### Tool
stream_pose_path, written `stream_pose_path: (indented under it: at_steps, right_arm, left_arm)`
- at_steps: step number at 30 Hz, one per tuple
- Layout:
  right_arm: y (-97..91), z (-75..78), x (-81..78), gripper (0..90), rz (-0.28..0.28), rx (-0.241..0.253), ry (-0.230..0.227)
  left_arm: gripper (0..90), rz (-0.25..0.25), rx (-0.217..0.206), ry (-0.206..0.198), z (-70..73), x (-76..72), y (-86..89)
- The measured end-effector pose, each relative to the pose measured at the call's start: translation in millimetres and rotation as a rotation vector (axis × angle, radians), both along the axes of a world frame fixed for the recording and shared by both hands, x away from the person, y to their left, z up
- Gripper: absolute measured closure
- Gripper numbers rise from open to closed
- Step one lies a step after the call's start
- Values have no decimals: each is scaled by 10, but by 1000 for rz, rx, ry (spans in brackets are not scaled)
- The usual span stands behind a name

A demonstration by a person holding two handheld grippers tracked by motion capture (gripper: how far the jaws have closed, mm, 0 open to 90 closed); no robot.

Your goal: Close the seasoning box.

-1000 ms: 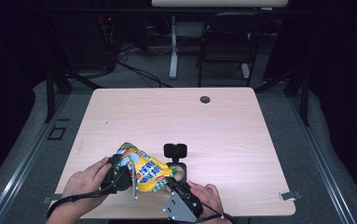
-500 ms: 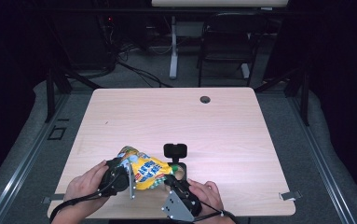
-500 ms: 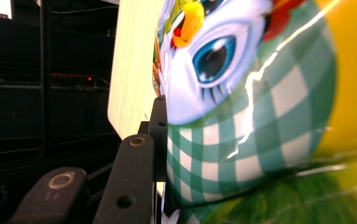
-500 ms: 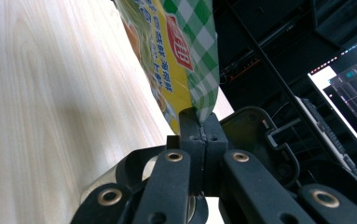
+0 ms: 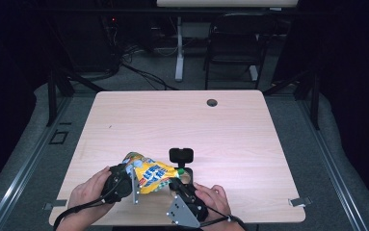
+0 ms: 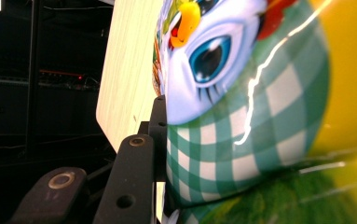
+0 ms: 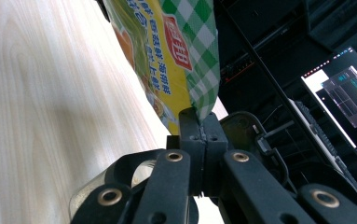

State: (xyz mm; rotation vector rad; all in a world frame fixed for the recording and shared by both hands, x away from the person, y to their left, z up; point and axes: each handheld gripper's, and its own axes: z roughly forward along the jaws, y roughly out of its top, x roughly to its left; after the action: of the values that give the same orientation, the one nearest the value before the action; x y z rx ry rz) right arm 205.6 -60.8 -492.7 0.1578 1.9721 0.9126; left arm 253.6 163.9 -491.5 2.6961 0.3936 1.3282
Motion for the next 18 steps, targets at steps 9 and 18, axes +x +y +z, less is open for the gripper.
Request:
stream_pose_path:
  at_steps: [9,18]
  right_arm:
    - [-17,67,6,900,3,2,-1]
    - [-7,114,13,900,8,8,-9]
  left_arm:
    - [721,-1,-36,-3,0,0,2]
    - [721,6,-86,7,-22,-2,25]
